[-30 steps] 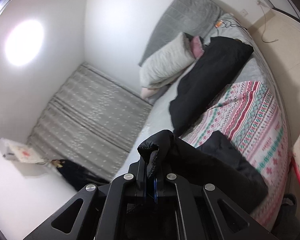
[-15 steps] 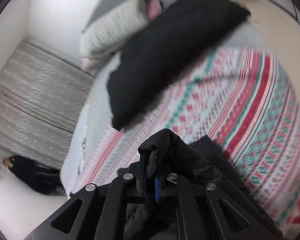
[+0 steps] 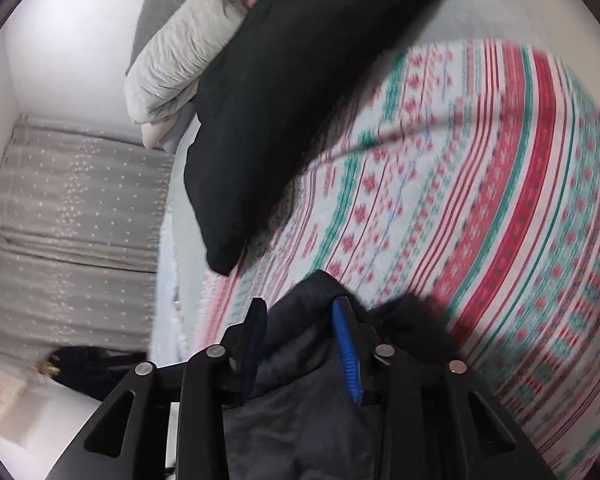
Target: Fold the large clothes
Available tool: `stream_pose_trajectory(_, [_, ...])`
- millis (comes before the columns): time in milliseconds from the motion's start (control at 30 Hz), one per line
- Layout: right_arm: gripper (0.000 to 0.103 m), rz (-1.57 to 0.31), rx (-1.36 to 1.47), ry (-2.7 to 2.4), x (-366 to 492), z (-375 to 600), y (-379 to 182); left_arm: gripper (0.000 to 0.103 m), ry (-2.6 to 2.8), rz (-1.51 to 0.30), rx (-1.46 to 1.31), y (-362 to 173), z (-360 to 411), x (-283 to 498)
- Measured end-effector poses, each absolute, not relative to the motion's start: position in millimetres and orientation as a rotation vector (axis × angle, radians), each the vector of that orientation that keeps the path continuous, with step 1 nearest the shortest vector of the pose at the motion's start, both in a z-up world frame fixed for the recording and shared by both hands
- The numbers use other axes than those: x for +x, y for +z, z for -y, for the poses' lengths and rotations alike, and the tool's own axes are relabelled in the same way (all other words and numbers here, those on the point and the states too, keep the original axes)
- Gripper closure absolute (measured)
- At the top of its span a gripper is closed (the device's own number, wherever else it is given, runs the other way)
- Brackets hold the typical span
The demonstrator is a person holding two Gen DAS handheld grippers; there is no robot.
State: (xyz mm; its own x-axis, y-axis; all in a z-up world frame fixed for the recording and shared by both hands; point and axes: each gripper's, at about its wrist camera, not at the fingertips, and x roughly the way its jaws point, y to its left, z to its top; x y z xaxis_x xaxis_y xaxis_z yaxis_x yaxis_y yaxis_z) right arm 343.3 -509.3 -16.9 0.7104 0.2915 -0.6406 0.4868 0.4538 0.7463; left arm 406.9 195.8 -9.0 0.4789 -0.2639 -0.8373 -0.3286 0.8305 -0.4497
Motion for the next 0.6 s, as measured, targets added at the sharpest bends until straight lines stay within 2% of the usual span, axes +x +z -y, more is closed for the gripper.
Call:
stream_pose_trajectory(67, [0.066,-0.794,1.12,-0.147,341,517,-15,0.07,0.061,-1.053,-0.637,-5,-203,404])
stream_pose_trajectory(133, [0.066,-0.82,1.017,-0.144,343,515,-2,0.063,0.054,-1.055,-0.575,-4,-197,404])
stream_pose_trajectory(200, [0.06,-0.872,0.828,-0.119,355,500,7,0.048,-0.006,-1.124,-0.442,-10,-175,407])
stream_pose_trajectory(300, [0.058,-0.969,0.439,-0.114,373,462,11,0.047,-0.048,-1.164,-0.307,-18,-151,404])
stream_pose_trajectory(467, [0.058,-1.061,0.465,-0.057,383,460,-22,0.047,-0.068,-1.226,-0.389,-48,-152,410])
stream_pose_trajectory(500, [0.066,-1.068,0.47,-0.048,384,461,-25,0.05,-0.069,-1.231,-0.403,-51,-154,411])
stream_pose_trajectory(533, [0.089,-1.073,0.492,-0.031,385,463,-31,0.057,-0.064,-1.227,-0.407,-52,-155,411])
stream_pose_trajectory(567, [0.094,-1.07,0.538,0.0,386,466,-36,0.076,-0.062,-1.216,-0.399,-52,-155,412])
stream_pose_trajectory(600, [0.095,-1.064,0.569,0.014,385,468,-36,0.09,-0.065,-1.212,-0.393,-51,-153,412])
